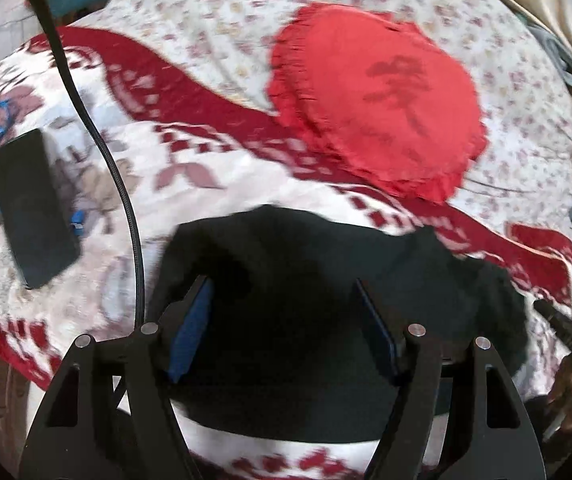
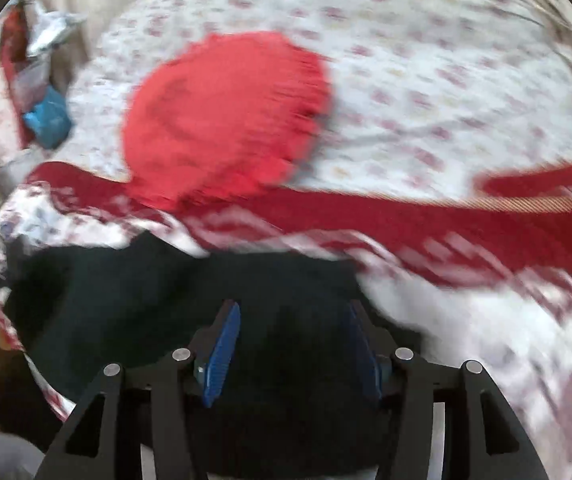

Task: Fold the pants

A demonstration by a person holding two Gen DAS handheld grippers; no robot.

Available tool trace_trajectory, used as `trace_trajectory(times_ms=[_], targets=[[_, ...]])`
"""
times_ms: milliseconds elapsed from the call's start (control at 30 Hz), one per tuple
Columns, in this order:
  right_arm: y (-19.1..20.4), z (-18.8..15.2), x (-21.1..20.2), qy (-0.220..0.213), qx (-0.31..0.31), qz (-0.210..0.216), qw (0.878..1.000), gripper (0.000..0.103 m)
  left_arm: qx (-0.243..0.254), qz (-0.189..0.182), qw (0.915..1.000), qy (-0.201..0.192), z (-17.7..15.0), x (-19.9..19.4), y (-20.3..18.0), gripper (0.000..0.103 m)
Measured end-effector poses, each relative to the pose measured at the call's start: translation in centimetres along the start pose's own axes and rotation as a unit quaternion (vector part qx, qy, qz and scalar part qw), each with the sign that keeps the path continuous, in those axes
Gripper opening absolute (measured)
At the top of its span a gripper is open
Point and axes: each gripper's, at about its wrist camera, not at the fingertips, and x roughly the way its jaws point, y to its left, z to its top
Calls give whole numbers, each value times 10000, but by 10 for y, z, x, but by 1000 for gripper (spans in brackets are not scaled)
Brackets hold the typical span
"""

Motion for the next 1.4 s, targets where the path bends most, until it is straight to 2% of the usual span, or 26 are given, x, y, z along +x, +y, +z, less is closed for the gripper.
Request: trace_trajectory(times_ms=[67, 167, 333, 400, 433, 467, 567, 633, 800, 900, 1000, 1100, 1133, 1233, 1267, 1333, 1400], targets=[[-27, -16, -8, 33, 286, -137, 9995, 52, 48, -153, 9998, 81, -2, 1, -17, 70], [-52, -26, -10, 127, 680, 118, 9975, 52, 111, -139, 9995, 258, -6, 13, -41, 70], [-44, -10, -2, -5, 390, 272, 9989, 52, 45, -155, 9990, 419, -12, 22, -61, 70], [-41, -2, 13, 121, 345, 216, 9991, 52, 31, -107, 9993, 366, -11, 16, -62, 70], [-39, 1, 25, 276, 322, 116, 9990, 48, -5, -119, 9995, 299, -9, 10, -60, 70], [-39, 1, 34, 354, 331, 148, 9987, 40, -45, -144, 9996, 218, -8, 4, -58, 70], [-41, -1, 52, 490, 461, 440, 9968, 17, -228, -117, 9996, -84, 3, -17, -46, 70], [-39, -1, 44, 367, 360, 469, 9976, 9, -288, -72, 9992, -253, 9, -28, -39, 70], [-36, -9, -19, -14, 124, 250, 9996, 9, -307, 2, 9981, -539, 20, -50, -28, 70], [-33, -23, -40, 3, -50, -47, 10000, 9, -283, -90, 9983, -499, 18, -50, -26, 70], [-39, -35, -18, 389, 35, -307, 9988, 9, -222, -145, 9990, -366, 14, -40, -28, 70], [-46, -41, 20, 1044, 207, -545, 9928, 8, -174, -271, 9993, -208, 6, -30, -29, 70], [-46, -40, 19, 1043, 230, -587, 9925, 12, -147, -287, 9993, -172, 3, -29, -30, 70], [-46, -34, -2, 844, 255, -884, 9922, 34, -25, -287, 9995, -101, -3, -22, -31, 70], [-46, -32, -12, 736, 313, -918, 9926, 36, -9, -276, 9996, -78, -4, -19, -31, 70], [-43, -25, -29, 468, 484, -648, 9956, 38, 38, -242, 9997, 9, -5, -10, -31, 70], [-29, -17, -37, 219, 539, -98, 9983, 41, 66, -169, 9998, 32, -6, -2, -31, 70]])
